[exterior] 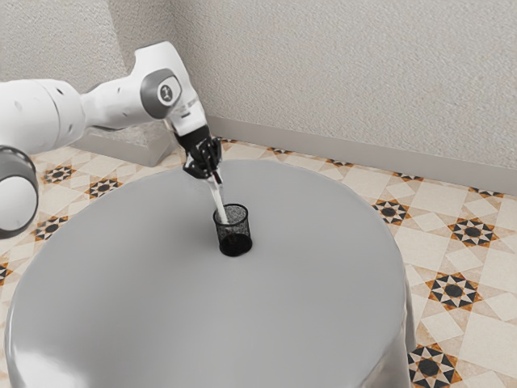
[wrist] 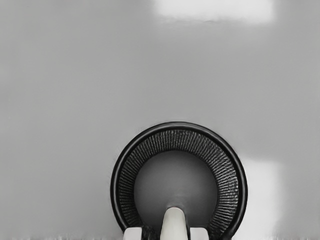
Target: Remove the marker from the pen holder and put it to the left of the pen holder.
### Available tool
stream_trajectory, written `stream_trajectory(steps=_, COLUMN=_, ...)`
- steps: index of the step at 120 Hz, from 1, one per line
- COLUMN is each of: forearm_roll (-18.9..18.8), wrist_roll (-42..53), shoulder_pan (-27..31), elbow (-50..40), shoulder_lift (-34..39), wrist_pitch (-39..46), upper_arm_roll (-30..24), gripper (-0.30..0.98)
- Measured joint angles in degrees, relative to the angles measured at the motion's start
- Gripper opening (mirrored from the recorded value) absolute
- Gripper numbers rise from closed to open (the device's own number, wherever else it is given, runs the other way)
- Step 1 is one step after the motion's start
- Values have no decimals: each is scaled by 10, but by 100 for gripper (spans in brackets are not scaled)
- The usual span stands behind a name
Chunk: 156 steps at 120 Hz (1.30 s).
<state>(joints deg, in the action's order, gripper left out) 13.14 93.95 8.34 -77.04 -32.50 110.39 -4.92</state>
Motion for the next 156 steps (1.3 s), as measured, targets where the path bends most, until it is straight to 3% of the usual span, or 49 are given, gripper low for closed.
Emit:
stream_trajectory(steps=19, forearm_roll=1, wrist_roll=5, shoulder_pan=-1, elbow=0, shoulder_lift=101, wrist_pitch=-19, upper_arm_roll=2, gripper=-8)
stream_trajectory(steps=34, forearm_roll=-15, wrist_roll=4, shoulder_pan=1, elbow=1, shoulder_lift=127, wrist_pitch=-39, upper_arm_roll=28, gripper=-10)
stream_trajectory(steps=56, forearm_roll=-163, wrist_roll=-43, shoulder_pan=-8, elbow=40, shoulder_lift=100, wrist_pitch=-85, upper_arm_roll=35, gripper=-10)
stream_trajectory(steps=70, forearm_roll=-278, wrist_roll=-115, shoulder_pan=-28, elbow=138, shoulder_lift=11, wrist_pitch=-162, upper_arm_roll=34, gripper=-10)
stream_trajectory(steps=82, forearm_roll=-333, wrist_roll=-193, shoulder_pan=-33, elbow=217, shoulder_lift=-53, wrist_pitch=-248, upper_arm_roll=31, gripper=-10)
stream_trajectory(steps=104, forearm_roll=-326, wrist_roll=-373, shoulder_pan=-21, elbow=266, shoulder_lift=-101, wrist_pitch=-376, upper_arm_roll=26, gripper=-10)
stream_trajectory(steps=118, forearm_roll=-316, wrist_roll=-480, shoulder_pan=-19, elbow=346, shoulder_lift=-172, wrist_pitch=-434, upper_arm_roll=26, gripper=-10)
stream_trajectory(steps=156, forearm_roll=-311, wrist_roll=-702, shoulder_pan=-41, elbow=407, shoulder_lift=-264, wrist_pitch=-492, upper_arm_roll=24, gripper=-10)
